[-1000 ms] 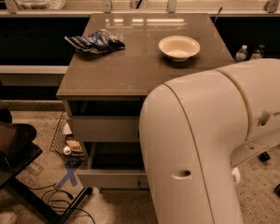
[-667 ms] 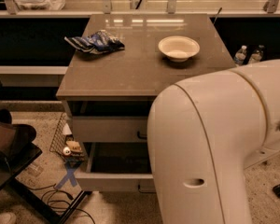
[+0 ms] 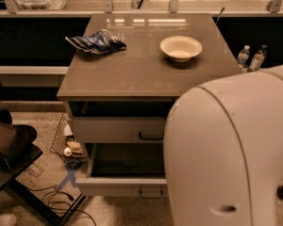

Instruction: Open middle drawer

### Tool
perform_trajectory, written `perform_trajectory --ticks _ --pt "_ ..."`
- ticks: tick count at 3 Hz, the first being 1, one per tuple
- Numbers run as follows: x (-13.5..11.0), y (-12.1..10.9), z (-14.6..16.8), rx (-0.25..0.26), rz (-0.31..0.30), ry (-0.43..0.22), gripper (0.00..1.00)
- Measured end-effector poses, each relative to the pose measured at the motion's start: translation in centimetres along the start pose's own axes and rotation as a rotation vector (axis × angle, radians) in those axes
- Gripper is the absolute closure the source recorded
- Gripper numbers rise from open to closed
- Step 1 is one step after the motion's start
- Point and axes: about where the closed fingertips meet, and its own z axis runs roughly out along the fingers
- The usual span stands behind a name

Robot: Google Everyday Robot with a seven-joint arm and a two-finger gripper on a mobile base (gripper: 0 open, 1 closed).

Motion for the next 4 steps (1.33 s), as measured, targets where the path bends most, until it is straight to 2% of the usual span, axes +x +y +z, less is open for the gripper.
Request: perform_trajectory --ticks 1,2,3,4 --pt "0.8 1.4 -2.0 -0.01 0.01 -0.002 1.0" --pt "3.8 6.8 -7.6 -0.073 0.051 -0.003 1.0" --pt "4.0 6.6 -9.2 -0.049 0.015 -0.014 1.0" --pt "1.0 2.7 -9.3 0.004 -0.114 -0.066 1.0"
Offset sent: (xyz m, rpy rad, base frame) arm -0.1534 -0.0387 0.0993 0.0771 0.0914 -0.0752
